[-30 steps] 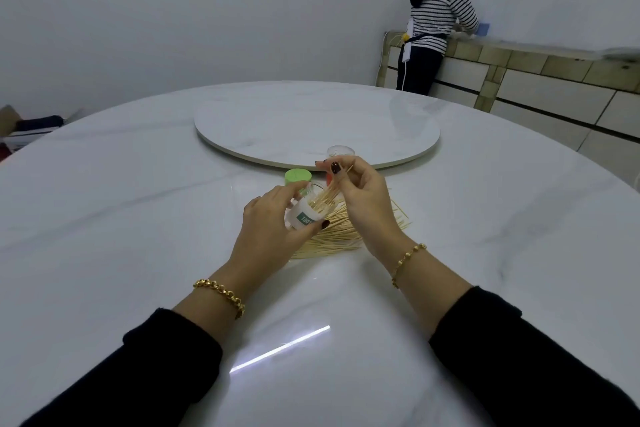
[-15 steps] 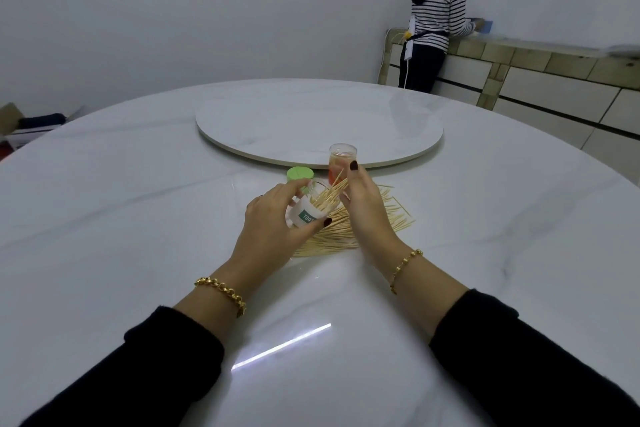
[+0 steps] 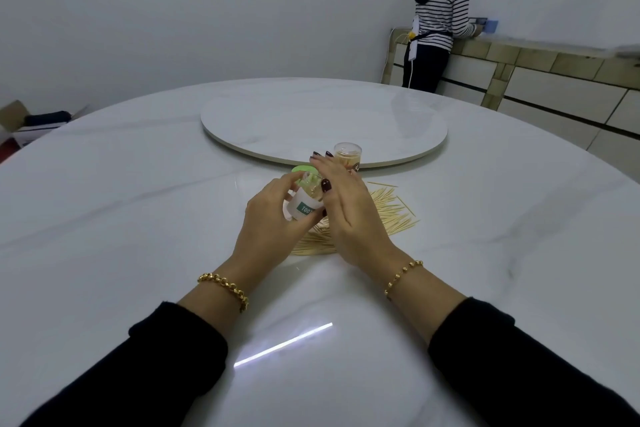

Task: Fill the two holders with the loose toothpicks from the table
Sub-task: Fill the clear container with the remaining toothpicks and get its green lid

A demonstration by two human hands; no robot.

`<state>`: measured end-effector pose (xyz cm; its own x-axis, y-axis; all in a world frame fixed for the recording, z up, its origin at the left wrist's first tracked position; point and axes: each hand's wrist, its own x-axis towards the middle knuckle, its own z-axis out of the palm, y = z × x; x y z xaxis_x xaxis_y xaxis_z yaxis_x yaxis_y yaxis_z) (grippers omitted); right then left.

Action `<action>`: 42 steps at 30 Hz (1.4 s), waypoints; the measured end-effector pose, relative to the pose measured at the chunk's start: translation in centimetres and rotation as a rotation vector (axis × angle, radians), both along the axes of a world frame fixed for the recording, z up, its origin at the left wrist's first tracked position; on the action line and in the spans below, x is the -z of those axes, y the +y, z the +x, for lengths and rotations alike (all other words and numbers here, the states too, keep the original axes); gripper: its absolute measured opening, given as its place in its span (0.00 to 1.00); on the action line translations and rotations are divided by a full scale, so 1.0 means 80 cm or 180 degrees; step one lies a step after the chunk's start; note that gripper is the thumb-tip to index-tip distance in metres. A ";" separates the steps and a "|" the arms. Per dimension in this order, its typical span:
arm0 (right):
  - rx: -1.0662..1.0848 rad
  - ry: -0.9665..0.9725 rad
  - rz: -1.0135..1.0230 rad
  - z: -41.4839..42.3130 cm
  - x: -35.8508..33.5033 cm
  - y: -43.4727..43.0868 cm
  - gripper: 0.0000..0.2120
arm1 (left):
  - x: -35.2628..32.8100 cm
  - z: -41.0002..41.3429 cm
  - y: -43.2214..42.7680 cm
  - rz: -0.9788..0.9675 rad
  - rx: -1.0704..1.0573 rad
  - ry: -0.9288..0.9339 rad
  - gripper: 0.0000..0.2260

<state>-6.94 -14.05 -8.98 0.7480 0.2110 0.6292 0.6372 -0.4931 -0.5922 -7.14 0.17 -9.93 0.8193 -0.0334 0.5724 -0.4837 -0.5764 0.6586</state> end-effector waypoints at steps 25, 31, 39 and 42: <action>0.0172 -0.0625 -0.0592 0.011 -0.003 -0.021 0.20 | 0.004 0.008 0.008 -0.0052 0.0123 -0.0068 0.25; 0.0431 -0.0625 -0.0722 0.015 -0.004 -0.029 0.23 | 0.002 0.006 0.007 0.0045 0.0132 -0.0192 0.25; 0.0130 -0.0547 0.0226 0.003 -0.008 -0.031 0.20 | 0.005 0.009 0.010 0.0025 0.0033 -0.0045 0.25; 0.0041 -0.0571 -0.0049 -0.002 -0.003 -0.032 0.20 | 0.005 0.009 0.010 -0.0048 0.0030 -0.0067 0.24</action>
<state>-7.08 -16.63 -8.73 0.6267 0.2127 0.7497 0.7256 -0.5100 -0.4619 -6.42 0.99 -10.33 0.8067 -0.0322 0.5901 -0.5029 -0.5618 0.6568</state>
